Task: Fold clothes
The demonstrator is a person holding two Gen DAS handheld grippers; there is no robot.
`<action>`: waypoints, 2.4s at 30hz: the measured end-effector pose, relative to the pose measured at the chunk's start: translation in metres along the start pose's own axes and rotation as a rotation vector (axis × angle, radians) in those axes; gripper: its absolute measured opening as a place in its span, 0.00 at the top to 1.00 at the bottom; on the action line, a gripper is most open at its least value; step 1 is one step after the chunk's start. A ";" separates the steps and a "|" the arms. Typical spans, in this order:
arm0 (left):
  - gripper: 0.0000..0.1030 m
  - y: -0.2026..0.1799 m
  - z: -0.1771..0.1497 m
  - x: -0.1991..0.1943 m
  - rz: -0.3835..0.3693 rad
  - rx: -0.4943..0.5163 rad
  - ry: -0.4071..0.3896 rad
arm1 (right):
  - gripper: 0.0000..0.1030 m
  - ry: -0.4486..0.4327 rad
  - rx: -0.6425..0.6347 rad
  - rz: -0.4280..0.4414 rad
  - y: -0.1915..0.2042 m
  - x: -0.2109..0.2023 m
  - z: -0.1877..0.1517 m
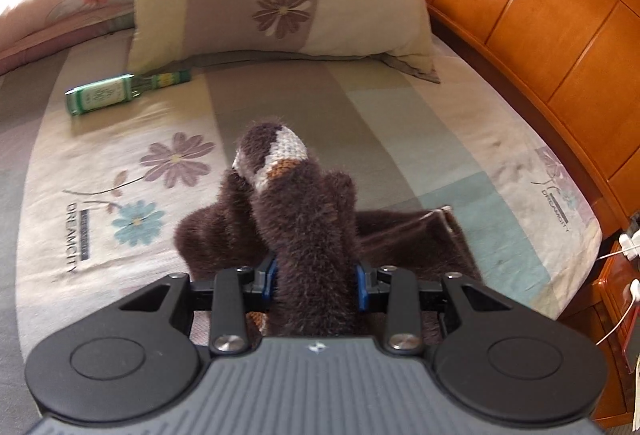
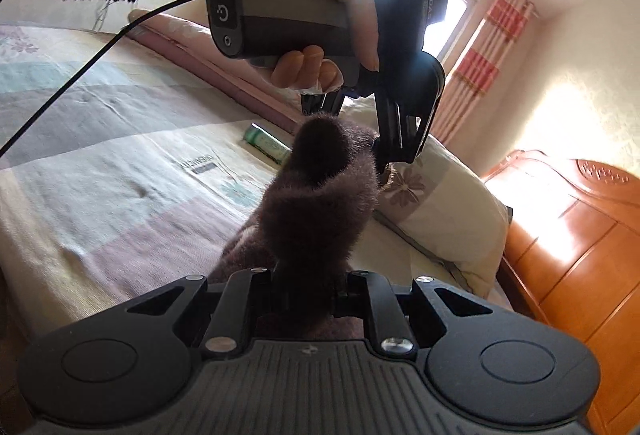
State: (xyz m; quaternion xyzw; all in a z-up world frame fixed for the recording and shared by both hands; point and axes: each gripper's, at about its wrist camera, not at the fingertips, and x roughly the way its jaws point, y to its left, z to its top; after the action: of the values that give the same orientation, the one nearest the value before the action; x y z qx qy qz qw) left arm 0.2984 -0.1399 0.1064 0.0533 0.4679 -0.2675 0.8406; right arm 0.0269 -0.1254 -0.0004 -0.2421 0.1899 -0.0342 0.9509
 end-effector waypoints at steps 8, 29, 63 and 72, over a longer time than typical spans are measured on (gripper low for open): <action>0.67 -0.056 0.014 0.035 -0.024 0.074 0.042 | 0.82 0.046 0.208 0.040 -0.054 0.005 -0.021; 0.67 -0.147 0.030 0.133 -0.046 0.195 0.187 | 0.82 0.129 0.863 0.254 -0.171 0.033 -0.104; 0.37 -0.117 0.019 0.066 -0.342 0.183 0.013 | 0.34 0.205 1.165 0.316 -0.216 0.030 -0.174; 0.34 -0.017 -0.059 0.036 -0.407 0.042 0.002 | 0.28 0.189 1.278 0.491 -0.269 0.059 -0.171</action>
State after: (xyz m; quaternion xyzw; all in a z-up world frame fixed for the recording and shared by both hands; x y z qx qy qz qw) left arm 0.2605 -0.1484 0.0474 -0.0247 0.4642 -0.4417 0.7674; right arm 0.0241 -0.4480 -0.0320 0.4199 0.2639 0.0561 0.8665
